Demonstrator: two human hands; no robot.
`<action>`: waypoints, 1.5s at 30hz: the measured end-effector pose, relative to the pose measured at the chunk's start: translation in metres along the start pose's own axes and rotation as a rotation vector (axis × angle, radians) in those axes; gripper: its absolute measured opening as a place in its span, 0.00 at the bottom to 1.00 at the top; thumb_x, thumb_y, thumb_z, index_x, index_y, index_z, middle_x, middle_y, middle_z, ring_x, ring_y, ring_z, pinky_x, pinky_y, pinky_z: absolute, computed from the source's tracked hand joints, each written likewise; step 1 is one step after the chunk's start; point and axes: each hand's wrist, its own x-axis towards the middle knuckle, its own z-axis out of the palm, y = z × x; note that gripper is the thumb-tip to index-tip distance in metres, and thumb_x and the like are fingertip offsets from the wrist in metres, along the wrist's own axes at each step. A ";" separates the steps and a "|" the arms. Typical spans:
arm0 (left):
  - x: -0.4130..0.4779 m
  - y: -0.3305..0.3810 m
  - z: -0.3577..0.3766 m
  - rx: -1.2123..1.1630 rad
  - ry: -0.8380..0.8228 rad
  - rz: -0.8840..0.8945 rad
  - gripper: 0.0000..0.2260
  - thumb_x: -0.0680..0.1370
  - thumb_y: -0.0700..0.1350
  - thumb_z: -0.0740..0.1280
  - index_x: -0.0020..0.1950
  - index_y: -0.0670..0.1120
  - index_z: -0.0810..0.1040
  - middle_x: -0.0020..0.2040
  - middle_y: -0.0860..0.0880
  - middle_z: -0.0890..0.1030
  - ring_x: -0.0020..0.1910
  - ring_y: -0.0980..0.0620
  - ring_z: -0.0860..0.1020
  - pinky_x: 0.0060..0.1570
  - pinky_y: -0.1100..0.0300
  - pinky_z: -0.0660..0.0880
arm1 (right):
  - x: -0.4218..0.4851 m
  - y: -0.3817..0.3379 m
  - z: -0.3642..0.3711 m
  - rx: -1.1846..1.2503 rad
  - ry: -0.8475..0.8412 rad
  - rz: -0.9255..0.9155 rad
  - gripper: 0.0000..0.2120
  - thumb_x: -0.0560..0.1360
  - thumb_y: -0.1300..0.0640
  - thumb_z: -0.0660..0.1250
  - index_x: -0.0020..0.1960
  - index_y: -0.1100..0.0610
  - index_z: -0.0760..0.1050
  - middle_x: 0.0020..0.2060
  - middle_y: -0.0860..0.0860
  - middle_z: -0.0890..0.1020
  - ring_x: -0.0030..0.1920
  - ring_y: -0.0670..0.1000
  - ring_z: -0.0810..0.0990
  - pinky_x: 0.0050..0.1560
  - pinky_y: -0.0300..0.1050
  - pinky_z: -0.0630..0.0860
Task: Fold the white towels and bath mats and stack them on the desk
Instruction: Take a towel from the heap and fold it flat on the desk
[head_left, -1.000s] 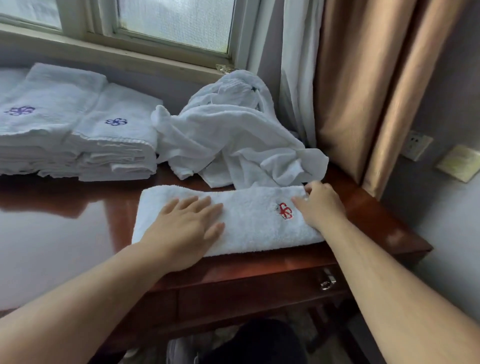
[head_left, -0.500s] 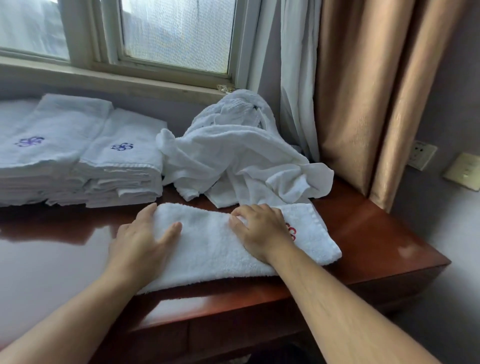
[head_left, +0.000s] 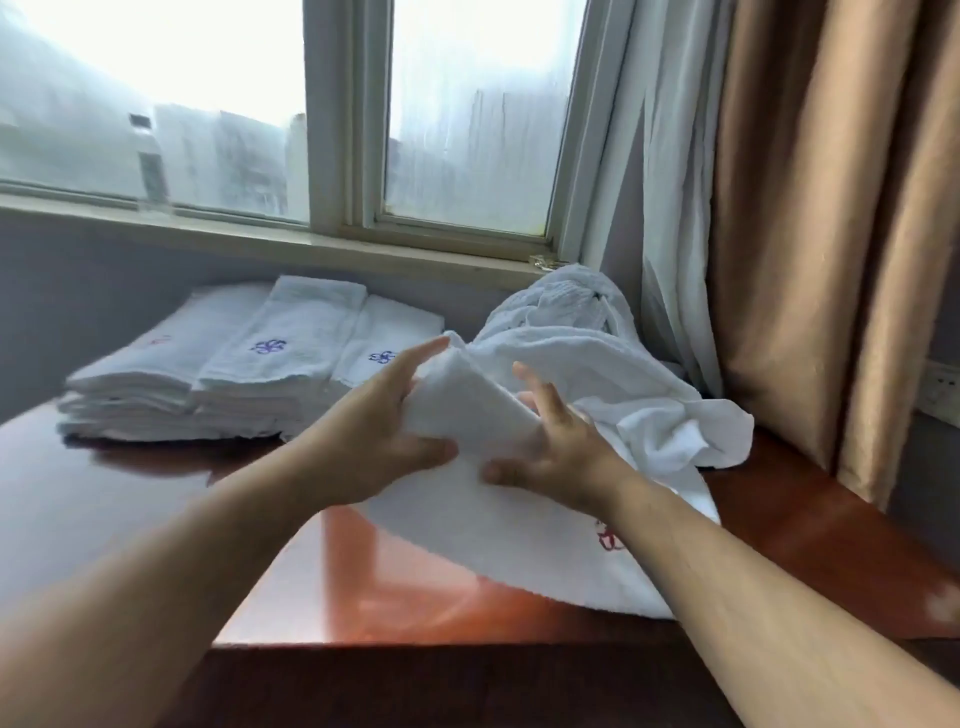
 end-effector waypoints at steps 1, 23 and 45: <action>0.000 0.009 -0.019 0.052 0.019 0.023 0.40 0.69 0.47 0.79 0.68 0.76 0.60 0.52 0.63 0.81 0.52 0.63 0.80 0.49 0.69 0.75 | 0.007 -0.016 -0.004 -0.009 -0.025 -0.011 0.52 0.55 0.19 0.69 0.73 0.32 0.55 0.59 0.41 0.77 0.63 0.51 0.72 0.66 0.53 0.70; -0.076 -0.110 -0.129 -0.754 0.323 -0.411 0.23 0.72 0.47 0.74 0.65 0.40 0.78 0.59 0.39 0.84 0.57 0.39 0.83 0.53 0.50 0.81 | 0.155 -0.217 0.108 0.849 0.117 -0.240 0.09 0.74 0.46 0.72 0.52 0.45 0.82 0.45 0.44 0.87 0.44 0.47 0.87 0.44 0.48 0.82; 0.054 -0.234 -0.284 -0.305 0.359 -0.740 0.15 0.78 0.56 0.70 0.57 0.46 0.84 0.50 0.47 0.87 0.49 0.45 0.86 0.55 0.50 0.81 | 0.447 -0.203 0.222 0.615 -0.062 0.066 0.15 0.73 0.46 0.76 0.53 0.55 0.82 0.48 0.52 0.86 0.45 0.54 0.85 0.45 0.49 0.81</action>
